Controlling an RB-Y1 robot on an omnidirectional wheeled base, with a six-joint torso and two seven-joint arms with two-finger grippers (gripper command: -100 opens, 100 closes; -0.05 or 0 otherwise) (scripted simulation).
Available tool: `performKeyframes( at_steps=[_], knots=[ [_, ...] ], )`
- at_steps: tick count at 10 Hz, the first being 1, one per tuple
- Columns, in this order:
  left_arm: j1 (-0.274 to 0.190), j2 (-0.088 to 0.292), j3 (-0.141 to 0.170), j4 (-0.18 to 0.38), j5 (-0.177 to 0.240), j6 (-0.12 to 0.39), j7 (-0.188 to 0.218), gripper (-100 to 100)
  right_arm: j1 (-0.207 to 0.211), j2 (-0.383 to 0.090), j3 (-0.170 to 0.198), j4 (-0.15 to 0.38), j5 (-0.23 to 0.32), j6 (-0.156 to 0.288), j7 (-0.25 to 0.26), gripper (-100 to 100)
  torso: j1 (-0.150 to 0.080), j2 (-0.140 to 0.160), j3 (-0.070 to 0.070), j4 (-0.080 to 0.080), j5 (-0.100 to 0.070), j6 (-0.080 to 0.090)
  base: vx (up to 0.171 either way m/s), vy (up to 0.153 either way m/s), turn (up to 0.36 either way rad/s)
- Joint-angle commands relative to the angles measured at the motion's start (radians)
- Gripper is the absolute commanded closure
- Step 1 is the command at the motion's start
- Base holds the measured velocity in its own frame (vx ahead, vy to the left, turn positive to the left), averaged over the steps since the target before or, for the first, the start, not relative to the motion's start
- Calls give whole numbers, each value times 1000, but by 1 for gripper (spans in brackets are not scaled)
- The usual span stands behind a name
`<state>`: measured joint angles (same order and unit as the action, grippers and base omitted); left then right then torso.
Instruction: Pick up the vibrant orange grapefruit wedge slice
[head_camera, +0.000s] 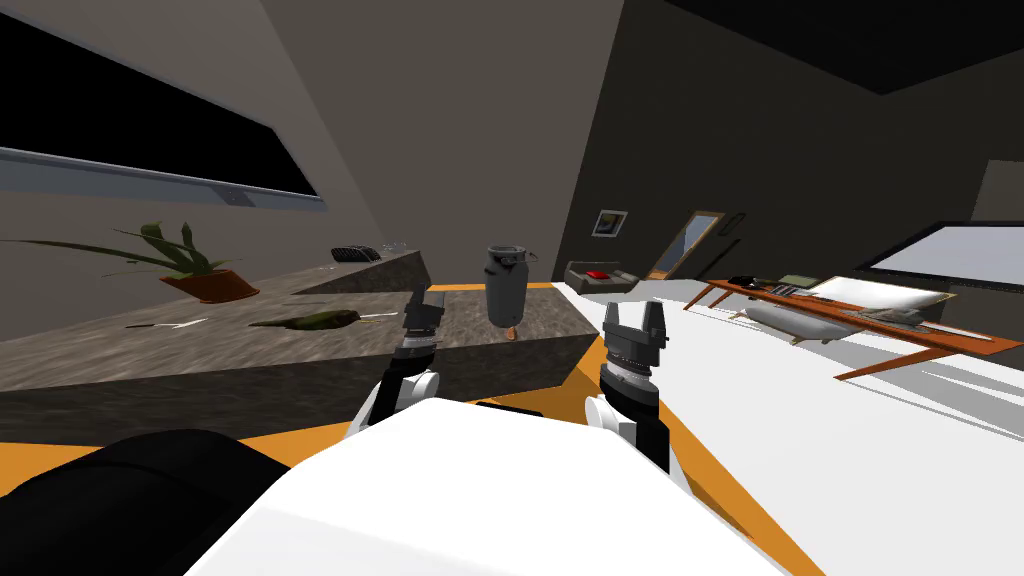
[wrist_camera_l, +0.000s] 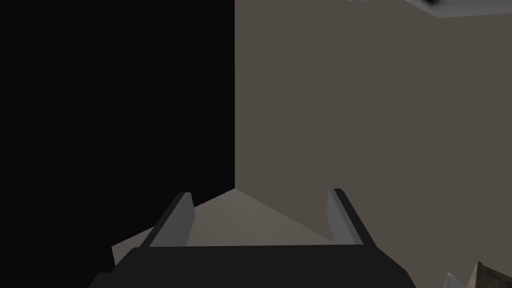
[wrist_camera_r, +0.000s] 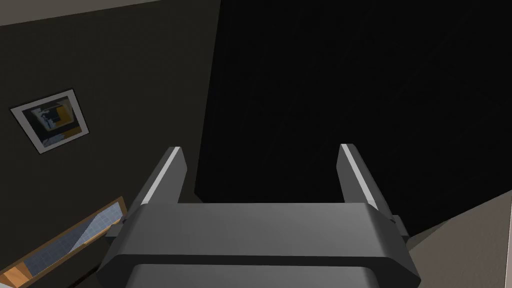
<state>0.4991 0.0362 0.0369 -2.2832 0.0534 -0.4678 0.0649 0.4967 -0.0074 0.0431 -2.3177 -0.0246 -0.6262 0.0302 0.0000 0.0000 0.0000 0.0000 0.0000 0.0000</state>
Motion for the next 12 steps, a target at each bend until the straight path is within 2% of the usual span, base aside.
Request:
performKeyframes(
  at_steps=[1, 7, 8, 10, 11, 12],
  knots=[
    [0, 46, -4, -5, 0, 29, 8, -100, 0, 0, 0, 0, 0, 0, 0, 0, 0, 0, 0, 0, 0, 0, -24, 12, -106],
    [-1, 184, -20, -38, 3, 185, 54, -100, 0, 0, 0, 0, 0, 0, 0, 0, 3, 6, 3, 1, 1, 0, -72, 23, -185],
    [-1, 184, -20, -38, 3, 194, 54, -100, 0, 0, 0, 0, 0, 0, 0, 0, 2, 6, 4, 1, 0, 0, -71, 16, -60],
    [-1, 232, -27, -55, 6, 257, 74, -100, 0, 0, 0, 0, 0, 0, 0, 0, 1, 4, 3, 1, 0, 0, -77, 11, -223],
    [-1, 232, -27, -55, 6, 270, 74, -100, 0, 0, 0, 0, 0, 0, 0, 0, 2, 6, 3, 1, 0, 0, -82, 10, -80],
    [-1, 257, -31, -65, 8, 304, 85, -100, 0, 0, 0, 0, 0, 0, 0, 0, 1, 5, 3, 1, 0, 0, -73, 7, -125]
  ],
)
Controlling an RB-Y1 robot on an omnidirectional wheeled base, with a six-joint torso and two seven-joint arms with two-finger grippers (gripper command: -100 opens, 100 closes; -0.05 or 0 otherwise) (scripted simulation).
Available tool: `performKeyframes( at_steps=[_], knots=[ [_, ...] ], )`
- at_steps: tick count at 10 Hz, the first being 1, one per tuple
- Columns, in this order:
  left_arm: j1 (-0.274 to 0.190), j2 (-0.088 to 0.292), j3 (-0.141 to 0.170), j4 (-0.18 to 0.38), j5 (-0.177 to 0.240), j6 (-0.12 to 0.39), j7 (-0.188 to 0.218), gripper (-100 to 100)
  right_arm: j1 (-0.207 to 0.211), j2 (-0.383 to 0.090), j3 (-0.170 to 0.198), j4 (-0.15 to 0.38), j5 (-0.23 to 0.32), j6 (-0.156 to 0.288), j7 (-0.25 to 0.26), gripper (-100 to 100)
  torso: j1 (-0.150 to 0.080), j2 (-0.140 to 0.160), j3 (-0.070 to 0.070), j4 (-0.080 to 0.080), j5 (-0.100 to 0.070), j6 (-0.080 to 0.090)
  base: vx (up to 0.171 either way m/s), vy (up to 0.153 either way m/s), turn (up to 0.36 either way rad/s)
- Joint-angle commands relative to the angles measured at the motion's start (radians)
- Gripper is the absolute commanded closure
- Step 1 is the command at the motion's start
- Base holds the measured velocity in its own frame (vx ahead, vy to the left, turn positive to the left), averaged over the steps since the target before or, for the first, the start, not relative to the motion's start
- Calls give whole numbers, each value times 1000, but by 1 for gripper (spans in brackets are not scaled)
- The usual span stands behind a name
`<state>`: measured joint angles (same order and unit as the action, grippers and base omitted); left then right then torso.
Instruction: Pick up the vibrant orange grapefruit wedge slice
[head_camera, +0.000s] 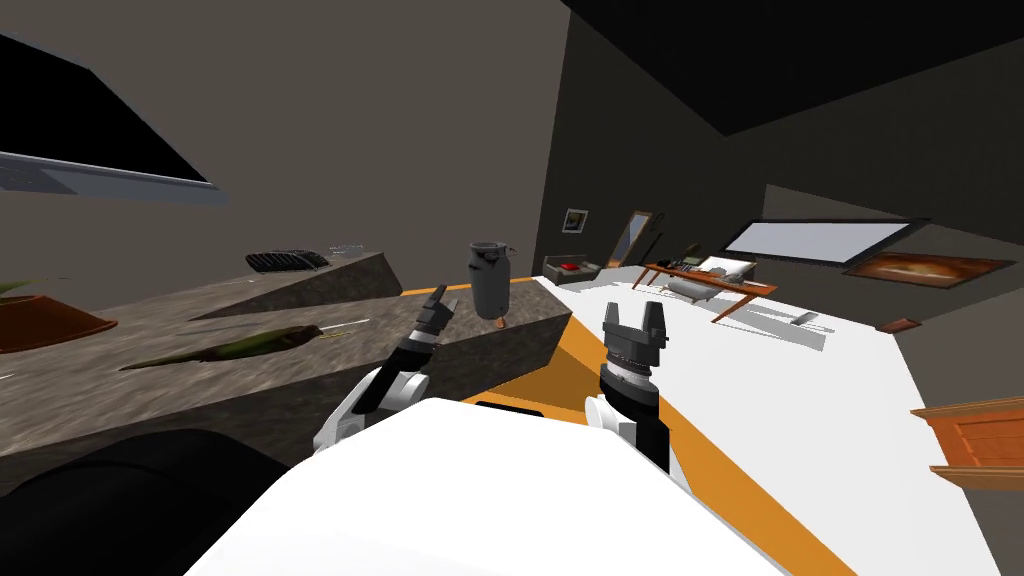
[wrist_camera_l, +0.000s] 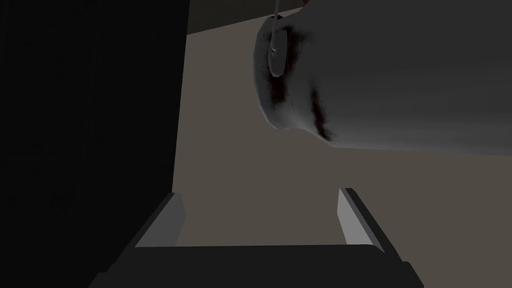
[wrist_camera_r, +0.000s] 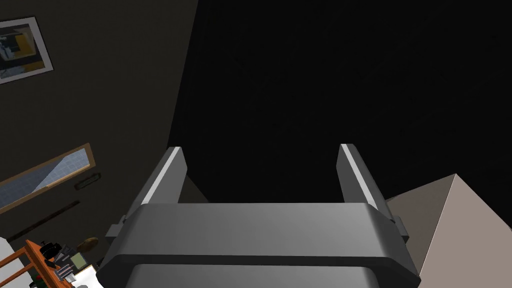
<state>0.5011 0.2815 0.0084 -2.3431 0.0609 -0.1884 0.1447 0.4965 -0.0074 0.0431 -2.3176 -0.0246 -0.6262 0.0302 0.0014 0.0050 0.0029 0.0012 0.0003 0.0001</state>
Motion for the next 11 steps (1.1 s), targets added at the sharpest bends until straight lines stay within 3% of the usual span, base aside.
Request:
performKeyframes(
  at_steps=[1, 2, 3, 5, 10, 11],
  knots=[
    [-3, 12, -2, -5, 1, 31, 6, -100, 0, 0, 0, 0, 0, 0, 0, 0, 0, 0, 0, 0, 0, 0, -71, 1, -77],
    [-3, 37, -6, -15, 2, 69, 17, -100, 0, 0, 0, 0, 0, 0, 0, 0, 0, 0, 0, 0, 0, 0, -83, 3, -190],
    [-3, 37, -6, -15, 2, 73, 17, -100, 0, 0, 0, 0, 0, 0, 0, 0, 0, 0, 0, 0, 0, 0, -64, 13, -102],
    [-2, 87, -15, -35, 7, 139, 41, -100, 0, 0, 0, 0, 0, 0, 0, 0, 0, 0, 0, 0, 0, 0, -97, 3, -243],
    [-2, 140, -25, -53, 11, 249, 66, -100, 0, 0, 0, 0, 0, 0, 0, 0, 0, -1, -1, 0, 0, 0, -68, 2, -121],
    [-2, 167, -31, -61, 13, 292, 79, -100, 0, 0, 0, 0, 0, 0, 0, 0, 0, -2, -1, 0, 0, -1, -53, 4, -218]
  ],
)
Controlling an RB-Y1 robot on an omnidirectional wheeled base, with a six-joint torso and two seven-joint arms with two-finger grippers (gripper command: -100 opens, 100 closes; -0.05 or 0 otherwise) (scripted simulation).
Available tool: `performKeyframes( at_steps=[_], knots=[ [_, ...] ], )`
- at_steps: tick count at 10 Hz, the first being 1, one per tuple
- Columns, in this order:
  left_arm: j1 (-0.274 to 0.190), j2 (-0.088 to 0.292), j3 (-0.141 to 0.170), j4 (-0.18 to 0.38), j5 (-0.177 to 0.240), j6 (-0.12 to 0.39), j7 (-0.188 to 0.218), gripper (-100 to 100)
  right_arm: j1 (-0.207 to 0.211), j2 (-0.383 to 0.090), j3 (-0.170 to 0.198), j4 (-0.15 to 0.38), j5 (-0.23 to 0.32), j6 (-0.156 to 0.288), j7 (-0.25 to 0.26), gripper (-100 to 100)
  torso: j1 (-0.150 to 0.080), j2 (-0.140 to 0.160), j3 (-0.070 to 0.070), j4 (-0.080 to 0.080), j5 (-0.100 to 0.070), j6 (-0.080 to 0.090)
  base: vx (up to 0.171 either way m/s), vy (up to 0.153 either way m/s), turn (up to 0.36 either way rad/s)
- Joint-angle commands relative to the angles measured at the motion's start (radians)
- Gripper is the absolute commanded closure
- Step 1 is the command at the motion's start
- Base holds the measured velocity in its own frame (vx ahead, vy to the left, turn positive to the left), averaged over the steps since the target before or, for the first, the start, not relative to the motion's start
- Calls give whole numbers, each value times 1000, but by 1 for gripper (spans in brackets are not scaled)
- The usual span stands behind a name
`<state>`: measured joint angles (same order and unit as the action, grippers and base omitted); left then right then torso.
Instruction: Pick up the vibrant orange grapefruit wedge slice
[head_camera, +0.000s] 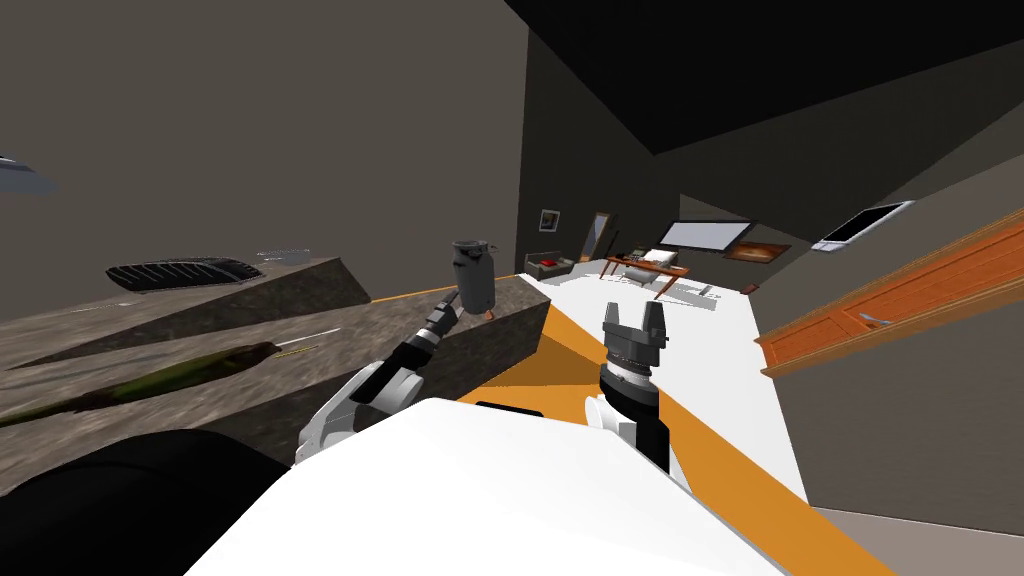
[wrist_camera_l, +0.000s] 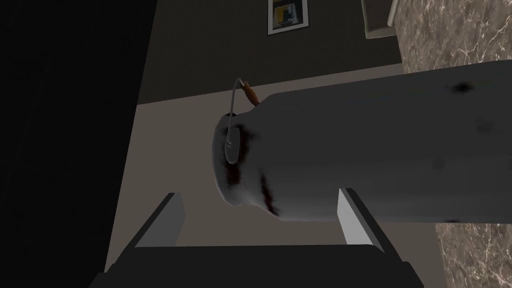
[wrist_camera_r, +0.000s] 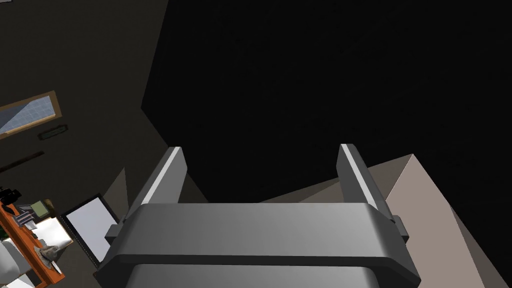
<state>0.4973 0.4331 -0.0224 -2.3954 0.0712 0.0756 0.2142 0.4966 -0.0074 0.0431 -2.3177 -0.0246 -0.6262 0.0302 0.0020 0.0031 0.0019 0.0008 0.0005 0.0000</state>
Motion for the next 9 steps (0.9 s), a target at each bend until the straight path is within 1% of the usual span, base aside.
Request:
performKeyframes(
  at_steps=[1, 2, 3, 4, 5, 6, 7, 8, 9],
  knots=[
    [1, 15, -1, -9, 3, 30, 9, -100, 0, 0, 0, 0, 0, 0, 0, 0, 0, 0, 0, 0, 0, 0, -53, 4, -93],
    [1, 43, -7, -16, 5, 70, 22, -100, 0, 0, 0, 0, 0, 0, 0, 0, 0, 0, 0, 0, 0, -1, -45, -4, -182],
    [1, 43, -7, -16, 5, 76, 22, -100, 0, 0, 0, 0, 0, 0, 0, 0, 0, 0, 0, 0, 0, 0, -36, 0, -95],
    [1, 70, -15, -22, 6, 114, 36, -100, 0, 0, 0, 0, 0, 0, 0, 0, 0, -1, 0, 0, 0, -1, -35, 6, -215],
    [1, 70, -15, -22, 6, 121, 36, -100, 0, 0, 0, 0, 0, 0, 0, 0, 0, -1, -1, 0, 0, 0, -29, 12, -90],
    [0, 98, -23, -26, 8, 159, 49, -100, 0, 0, 0, 0, 0, 0, 0, 0, 1, -2, -1, 0, 0, -1, -29, 3, -190],
    [0, 98, -23, -26, 8, 166, 49, -100, 0, 0, 0, 0, 0, 0, 0, 0, 0, -2, -1, 0, 0, 0, -21, 7, -95],
    [-1, 126, -32, -30, 9, 206, 63, -100, 0, 0, 0, 0, 0, 0, 0, 0, 1, -2, -1, 0, 0, -1, -12, 10, -186],
    [-1, 126, -32, -30, 9, 211, 63, -100, 0, 0, 0, 0, 0, 0, 0, 0, 1, -3, -1, -1, 0, 0, -8, 15, -100]
  ],
)
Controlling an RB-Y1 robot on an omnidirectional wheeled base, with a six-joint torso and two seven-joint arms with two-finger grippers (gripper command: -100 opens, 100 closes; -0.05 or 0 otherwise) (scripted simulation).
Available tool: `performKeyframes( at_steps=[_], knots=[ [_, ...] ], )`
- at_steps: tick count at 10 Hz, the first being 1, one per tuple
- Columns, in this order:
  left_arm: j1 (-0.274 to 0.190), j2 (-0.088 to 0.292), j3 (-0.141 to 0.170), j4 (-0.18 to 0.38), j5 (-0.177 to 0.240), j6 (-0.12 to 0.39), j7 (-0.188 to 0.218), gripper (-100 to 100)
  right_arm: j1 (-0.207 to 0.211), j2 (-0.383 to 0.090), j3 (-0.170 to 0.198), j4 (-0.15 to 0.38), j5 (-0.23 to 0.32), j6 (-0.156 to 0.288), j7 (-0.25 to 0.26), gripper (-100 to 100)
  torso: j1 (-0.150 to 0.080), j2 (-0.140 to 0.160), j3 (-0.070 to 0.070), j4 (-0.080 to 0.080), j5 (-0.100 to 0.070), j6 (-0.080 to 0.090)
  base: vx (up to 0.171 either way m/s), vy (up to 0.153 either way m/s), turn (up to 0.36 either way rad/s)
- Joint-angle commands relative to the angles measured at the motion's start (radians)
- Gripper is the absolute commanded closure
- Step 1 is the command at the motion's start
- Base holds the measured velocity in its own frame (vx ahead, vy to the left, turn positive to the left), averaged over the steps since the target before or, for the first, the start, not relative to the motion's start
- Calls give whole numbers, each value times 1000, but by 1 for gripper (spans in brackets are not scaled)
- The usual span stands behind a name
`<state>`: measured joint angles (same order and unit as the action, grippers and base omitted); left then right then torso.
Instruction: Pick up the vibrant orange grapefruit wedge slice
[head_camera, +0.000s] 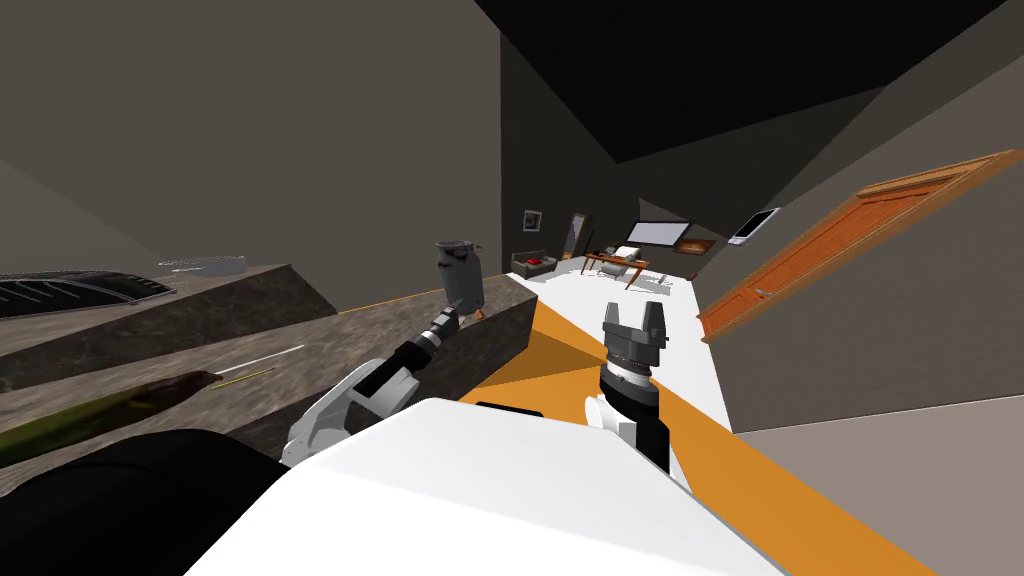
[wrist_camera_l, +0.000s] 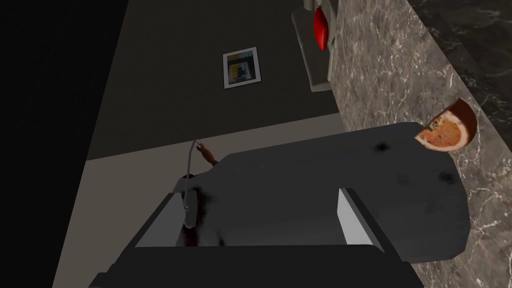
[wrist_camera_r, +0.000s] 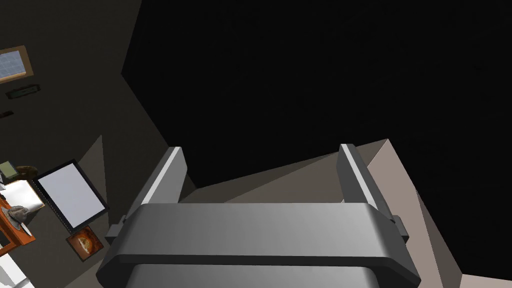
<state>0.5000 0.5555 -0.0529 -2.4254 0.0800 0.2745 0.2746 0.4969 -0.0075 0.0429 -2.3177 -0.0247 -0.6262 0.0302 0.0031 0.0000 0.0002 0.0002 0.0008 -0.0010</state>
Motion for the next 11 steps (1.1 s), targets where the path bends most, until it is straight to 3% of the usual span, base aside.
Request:
performKeyframes(
  at_steps=[1, 4, 6, 9, 11],
  knots=[
    [-5, 32, -11, -1, 1, 50, 16, -100, 0, 0, 0, 0, 0, 0, 0, 0, 0, 0, 0, 0, 0, 0, 0, 16, -198],
    [-7, 59, -22, -2, 2, 100, 30, -100, 0, 0, 0, 0, 0, 0, 0, 0, 0, -1, -1, 0, 0, 1, 6, 20, -131],
    [-11, 116, -44, 0, 2, 168, 59, -100, 0, 0, 0, 0, 0, 0, 0, 0, 1, -2, -1, -1, 0, 0, 36, 40, -234],
    [-13, 144, -56, 3, 2, 227, 73, -100, 0, 0, 0, 0, 0, 0, 0, 0, 2, -4, -2, -1, 0, 0, 39, 42, -130],
    [-18, 198, -81, 11, 0, 291, 101, -100, 0, 0, 0, 0, 0, 0, 0, 0, 3, -4, -3, -1, 1, 0, 65, 75, -234]
  ],
)
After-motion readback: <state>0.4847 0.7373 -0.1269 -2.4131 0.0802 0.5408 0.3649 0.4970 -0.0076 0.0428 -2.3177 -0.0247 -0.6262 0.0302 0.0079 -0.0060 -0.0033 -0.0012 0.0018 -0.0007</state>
